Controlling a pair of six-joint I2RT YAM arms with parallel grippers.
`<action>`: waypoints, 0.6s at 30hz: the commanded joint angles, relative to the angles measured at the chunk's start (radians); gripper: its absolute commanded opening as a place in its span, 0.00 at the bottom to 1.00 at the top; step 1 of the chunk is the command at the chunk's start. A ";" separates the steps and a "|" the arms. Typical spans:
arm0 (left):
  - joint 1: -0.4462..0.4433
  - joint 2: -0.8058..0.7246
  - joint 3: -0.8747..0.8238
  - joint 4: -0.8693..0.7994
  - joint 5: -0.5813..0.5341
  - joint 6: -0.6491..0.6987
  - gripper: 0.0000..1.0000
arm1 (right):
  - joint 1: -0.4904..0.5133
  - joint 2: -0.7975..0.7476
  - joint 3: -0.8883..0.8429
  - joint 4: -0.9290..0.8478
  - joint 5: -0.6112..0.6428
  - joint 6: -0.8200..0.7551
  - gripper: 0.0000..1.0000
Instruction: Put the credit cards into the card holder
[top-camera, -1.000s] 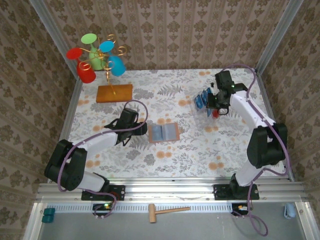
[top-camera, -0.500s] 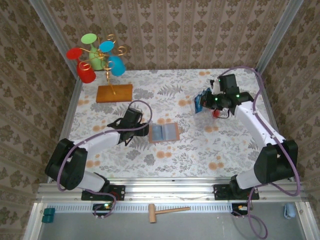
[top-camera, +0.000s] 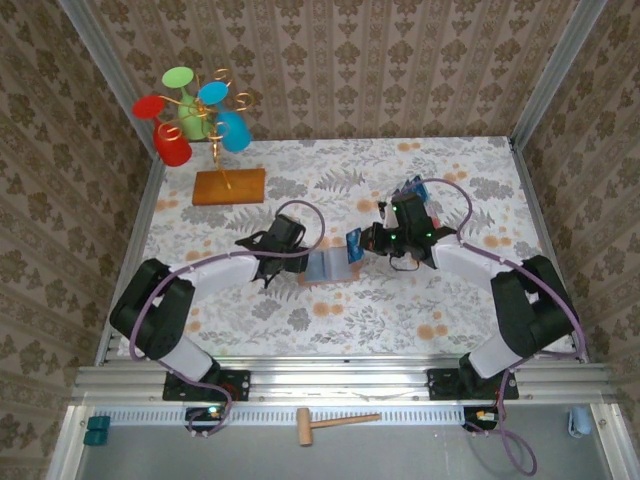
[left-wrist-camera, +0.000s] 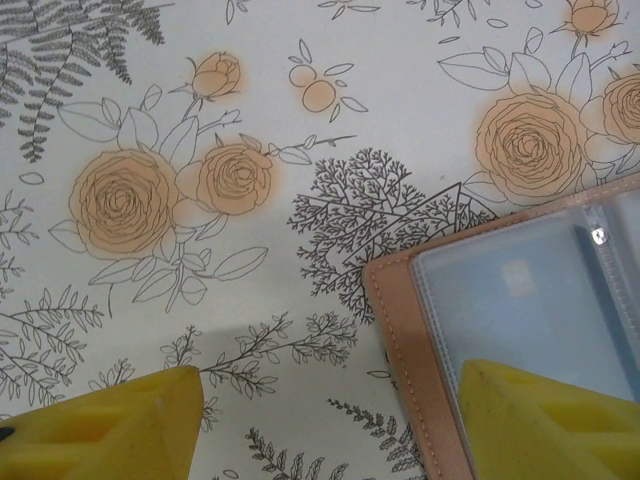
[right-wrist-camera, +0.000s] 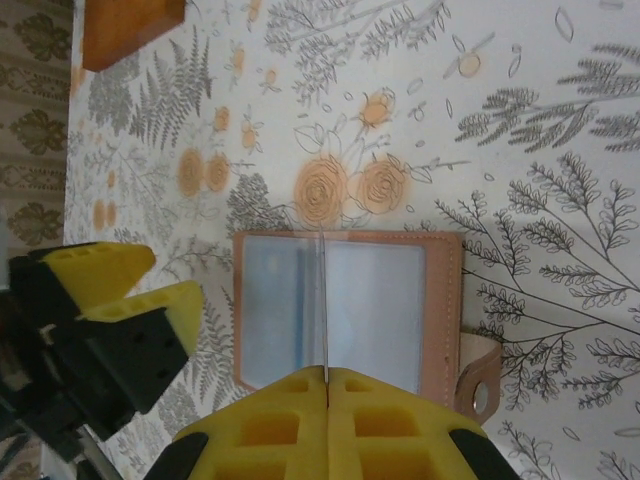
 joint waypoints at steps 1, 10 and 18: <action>-0.015 0.024 0.031 -0.045 -0.055 0.020 0.70 | 0.007 0.033 -0.043 0.198 -0.032 0.060 0.00; -0.043 0.073 0.050 -0.058 -0.084 0.012 0.70 | 0.028 0.110 -0.071 0.328 -0.064 0.091 0.00; -0.051 0.085 0.040 -0.052 -0.089 0.002 0.69 | 0.048 0.162 -0.078 0.393 -0.073 0.112 0.00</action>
